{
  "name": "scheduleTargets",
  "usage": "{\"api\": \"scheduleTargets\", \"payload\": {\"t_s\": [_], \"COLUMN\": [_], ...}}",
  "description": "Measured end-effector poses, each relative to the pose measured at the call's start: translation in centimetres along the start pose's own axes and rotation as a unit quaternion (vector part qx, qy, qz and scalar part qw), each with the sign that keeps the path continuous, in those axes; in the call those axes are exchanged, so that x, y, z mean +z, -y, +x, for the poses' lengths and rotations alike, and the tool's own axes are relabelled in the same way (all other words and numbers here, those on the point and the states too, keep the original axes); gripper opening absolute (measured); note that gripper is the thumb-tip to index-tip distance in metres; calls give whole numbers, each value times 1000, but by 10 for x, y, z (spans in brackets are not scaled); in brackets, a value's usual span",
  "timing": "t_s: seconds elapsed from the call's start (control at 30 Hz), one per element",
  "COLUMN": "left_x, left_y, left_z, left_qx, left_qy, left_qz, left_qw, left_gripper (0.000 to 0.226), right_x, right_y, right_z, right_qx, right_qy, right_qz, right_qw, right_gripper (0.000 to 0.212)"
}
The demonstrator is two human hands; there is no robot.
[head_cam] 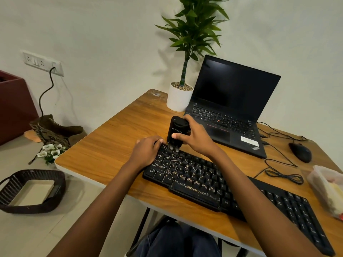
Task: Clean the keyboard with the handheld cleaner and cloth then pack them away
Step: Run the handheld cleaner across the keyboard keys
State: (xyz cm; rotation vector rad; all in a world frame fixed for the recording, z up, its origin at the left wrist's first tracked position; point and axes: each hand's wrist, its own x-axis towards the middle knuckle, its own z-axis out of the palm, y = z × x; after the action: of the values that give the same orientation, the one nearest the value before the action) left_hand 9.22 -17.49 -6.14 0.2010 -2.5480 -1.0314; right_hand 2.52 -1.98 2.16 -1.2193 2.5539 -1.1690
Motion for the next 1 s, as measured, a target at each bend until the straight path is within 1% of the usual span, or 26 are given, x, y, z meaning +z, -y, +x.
{"api": "scheduleTargets", "payload": {"t_s": [0.07, 0.1, 0.17, 0.23, 0.33, 0.37, 0.47, 0.5, 0.57, 0.63, 0.73, 0.8, 0.9, 1.0], "left_x": [1, 2, 2, 3, 2, 2, -1, -1, -1, -1, -1, -1, -1, 0], "left_y": [2, 2, 4, 5, 4, 4, 1, 0, 0, 1, 0, 0, 1, 2], "left_z": [0, 1, 1, 2, 1, 1, -1, -1, -1, -2, -1, -1, -1, 0], "left_qx": [-3, -4, -7, -4, 0, 0, -2, -3, -1, 3, 6, 9, 13, 13], "left_qy": [-1, -3, -4, -6, -7, -7, -5, -3, -2, -6, -9, -13, -15, -15], "left_qz": [2, 3, 6, 1, -11, -14, -18, -19, -24, -25, -24, -23, -28, -28], "left_qw": [1000, 1000, 1000, 1000, 1000, 1000, 1000, 1000, 1000, 1000, 1000, 1000, 999, 999], "left_gripper": [25, 25, 27, 27, 26, 26, 30, 32, 34, 36, 38, 38, 37, 37], "right_x": [4, 5, 5, 6, 8, 8, 9, 10, 12, 10, 8, 7, 0, 2], "right_y": [3, 4, 3, 2, 1, 1, -2, -4, -5, -6, -6, -4, -3, -2], "right_z": [0, 1, 6, 8, 7, 7, 10, 10, 8, 7, 6, 5, 6, 6], "right_qx": [16, 14, -6, -5, 35, 41, 15, 9, 6, 16, 35, 44, 65, 56], "right_qy": [35, 41, 21, 1, 29, 30, -6, -7, 5, 0, -20, -6, 26, 28], "right_qz": [59, 62, 4, -9, 98, 107, 1, -8, 15, 46, 128, 166, 190, 168], "right_qw": [998, 997, 1000, 1000, 994, 993, 1000, 1000, 1000, 999, 991, 985, 979, 984], "right_gripper": [41, 43, 46, 46, 46, 47, 48, 48, 45, 41, 38, 37, 37, 40]}}
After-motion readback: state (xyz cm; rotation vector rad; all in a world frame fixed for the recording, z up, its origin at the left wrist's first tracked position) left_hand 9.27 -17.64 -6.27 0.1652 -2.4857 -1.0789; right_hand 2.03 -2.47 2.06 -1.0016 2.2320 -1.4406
